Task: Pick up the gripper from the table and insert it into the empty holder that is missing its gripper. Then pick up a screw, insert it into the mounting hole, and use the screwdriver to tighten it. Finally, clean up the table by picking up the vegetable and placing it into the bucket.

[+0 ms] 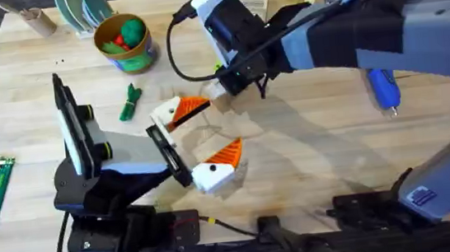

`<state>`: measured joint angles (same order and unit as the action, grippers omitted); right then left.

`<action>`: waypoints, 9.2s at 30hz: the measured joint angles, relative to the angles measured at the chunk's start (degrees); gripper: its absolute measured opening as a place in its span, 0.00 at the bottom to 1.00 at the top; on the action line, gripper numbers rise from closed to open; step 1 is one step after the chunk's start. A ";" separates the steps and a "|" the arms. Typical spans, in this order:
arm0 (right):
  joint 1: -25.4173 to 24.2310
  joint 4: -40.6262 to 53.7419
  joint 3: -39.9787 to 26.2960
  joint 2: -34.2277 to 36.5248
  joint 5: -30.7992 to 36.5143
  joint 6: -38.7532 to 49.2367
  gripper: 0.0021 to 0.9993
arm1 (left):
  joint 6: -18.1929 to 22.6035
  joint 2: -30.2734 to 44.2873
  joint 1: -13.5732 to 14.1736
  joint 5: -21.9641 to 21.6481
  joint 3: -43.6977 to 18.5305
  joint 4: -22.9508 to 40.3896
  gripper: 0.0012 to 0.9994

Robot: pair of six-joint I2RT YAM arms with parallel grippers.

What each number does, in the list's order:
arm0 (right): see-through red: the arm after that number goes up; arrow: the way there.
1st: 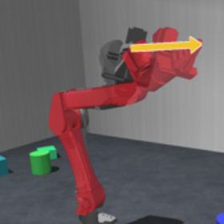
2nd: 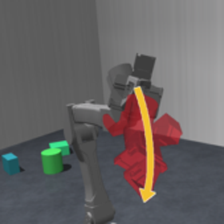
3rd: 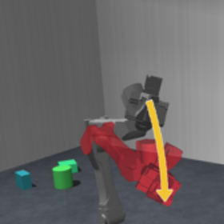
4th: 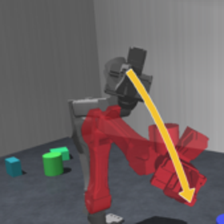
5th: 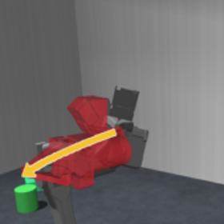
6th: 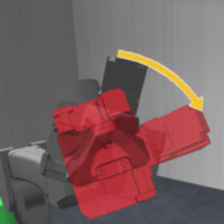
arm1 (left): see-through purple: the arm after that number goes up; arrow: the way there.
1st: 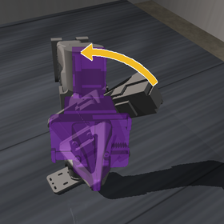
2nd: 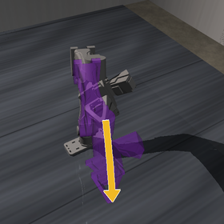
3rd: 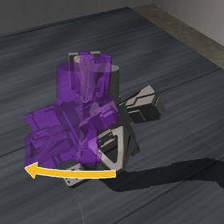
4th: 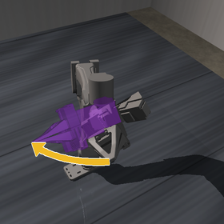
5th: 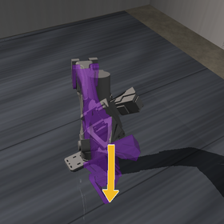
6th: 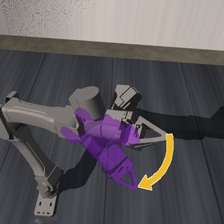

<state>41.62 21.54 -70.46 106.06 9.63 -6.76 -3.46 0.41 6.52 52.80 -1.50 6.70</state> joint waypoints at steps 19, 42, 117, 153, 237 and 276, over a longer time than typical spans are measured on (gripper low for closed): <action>0.32 -0.06 -1.73 0.08 2.12 0.42 0.65 | 0.02 0.01 0.00 0.00 0.00 0.00 0.99; 0.86 0.83 -2.01 1.47 2.82 0.81 0.34 | 0.02 0.02 0.00 0.00 0.00 0.02 0.99; 0.84 0.74 -7.01 5.53 2.86 4.28 0.17 | 0.02 0.02 0.00 0.00 0.00 0.02 0.99; -1.76 13.81 -16.91 6.19 2.76 8.07 0.01 | 0.02 0.02 0.00 0.00 0.00 0.02 0.99; 19.02 25.45 -22.57 -13.09 -8.37 18.79 0.01 | 1.52 0.01 0.00 0.00 0.00 0.04 0.99; 19.00 24.59 -21.64 -10.95 -9.97 17.51 0.01 | 1.18 0.02 -0.02 -0.02 0.00 0.13 0.99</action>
<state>60.62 46.13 -92.09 95.11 -0.34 10.74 -2.28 0.43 6.51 52.77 -1.50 6.83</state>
